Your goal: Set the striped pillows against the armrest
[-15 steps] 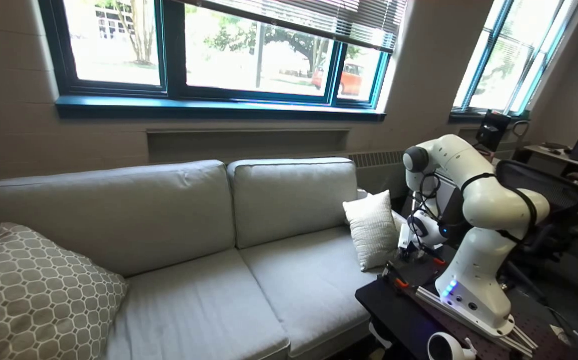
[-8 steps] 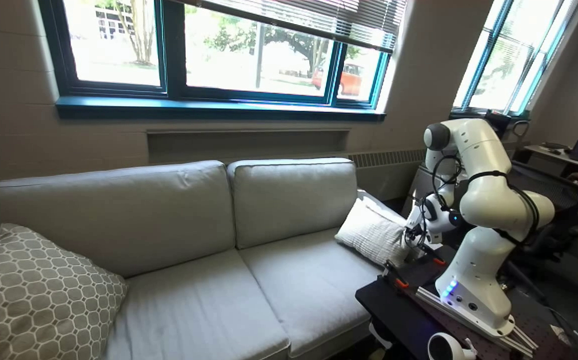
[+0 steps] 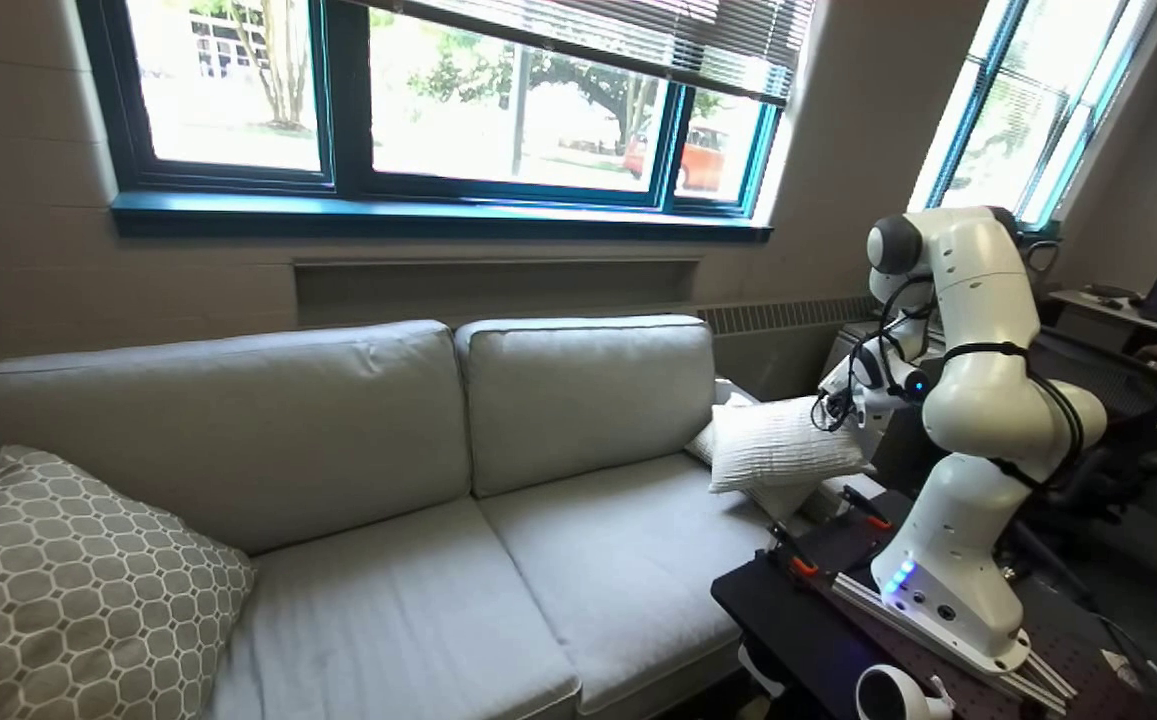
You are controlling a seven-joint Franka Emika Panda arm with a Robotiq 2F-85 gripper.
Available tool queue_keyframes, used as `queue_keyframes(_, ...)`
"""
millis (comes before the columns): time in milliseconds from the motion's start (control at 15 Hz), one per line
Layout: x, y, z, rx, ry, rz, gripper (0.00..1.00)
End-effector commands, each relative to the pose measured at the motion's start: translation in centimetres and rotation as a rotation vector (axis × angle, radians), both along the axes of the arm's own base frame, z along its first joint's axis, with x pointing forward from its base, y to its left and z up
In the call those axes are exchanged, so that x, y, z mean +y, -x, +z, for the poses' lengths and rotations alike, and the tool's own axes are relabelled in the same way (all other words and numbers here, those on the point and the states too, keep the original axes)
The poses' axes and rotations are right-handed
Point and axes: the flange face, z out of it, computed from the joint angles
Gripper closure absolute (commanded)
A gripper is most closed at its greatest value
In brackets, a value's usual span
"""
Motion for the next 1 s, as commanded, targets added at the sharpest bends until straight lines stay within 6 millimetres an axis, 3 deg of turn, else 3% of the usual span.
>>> queue_keyframes(0,-3.4,-3.1,4.5,-0.103,-0.019,-0.088,0.99)
queue_keyframes(533,-5.6,-10.4,7.8,-0.332,-0.195,-0.197,0.99)
queue_keyframes(933,-7.3,-14.7,9.4,-0.498,-0.305,-0.22,0.99)
